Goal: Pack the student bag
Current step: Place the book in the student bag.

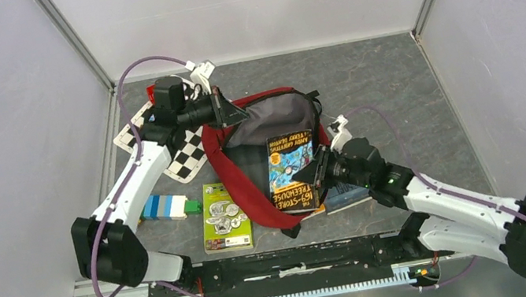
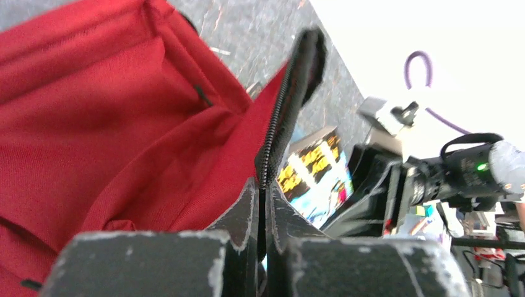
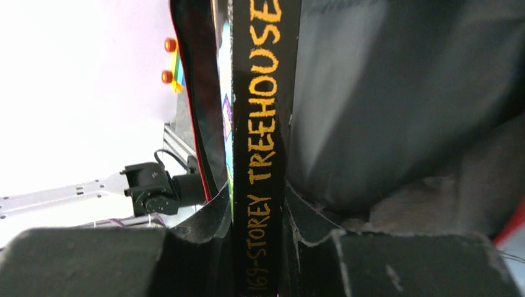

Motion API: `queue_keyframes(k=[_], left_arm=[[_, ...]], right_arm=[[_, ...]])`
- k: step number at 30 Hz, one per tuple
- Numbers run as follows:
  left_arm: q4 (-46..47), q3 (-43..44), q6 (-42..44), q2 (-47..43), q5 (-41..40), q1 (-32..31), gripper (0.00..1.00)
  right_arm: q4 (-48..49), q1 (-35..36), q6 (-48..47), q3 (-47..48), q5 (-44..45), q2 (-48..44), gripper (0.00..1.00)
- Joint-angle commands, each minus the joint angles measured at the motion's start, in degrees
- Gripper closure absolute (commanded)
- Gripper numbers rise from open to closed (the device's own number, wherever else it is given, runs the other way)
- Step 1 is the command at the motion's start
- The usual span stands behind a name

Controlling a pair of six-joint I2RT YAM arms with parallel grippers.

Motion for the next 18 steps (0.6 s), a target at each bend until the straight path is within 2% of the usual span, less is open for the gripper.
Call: queue_keyframes(k=[1,5,10,18], left_arm=[[11.11,-1.82,-4.69,-3.39,1.83,-0.02,0.98],[14.21,-3.02,-5.82,-4.82,2.50,-0.02,0.98],[16.82,-5.02,-6.68,-5.39,3.13,-0.02,0.98],[23.76,-7.99,-9.76,-6.04,4.38,-0.01,0.98]], right_arm=[[9.61,5.05,3.28,2.47,2.29,4.24,1.00],[11.95,8.81,6.07,1.12,5.31,8.14,1.00],[16.59,9.76,11.10,-1.42,6.77,12.18,1.00],[15.22,9.70,15.04,-2.43,11.66,15.24,1.00]])
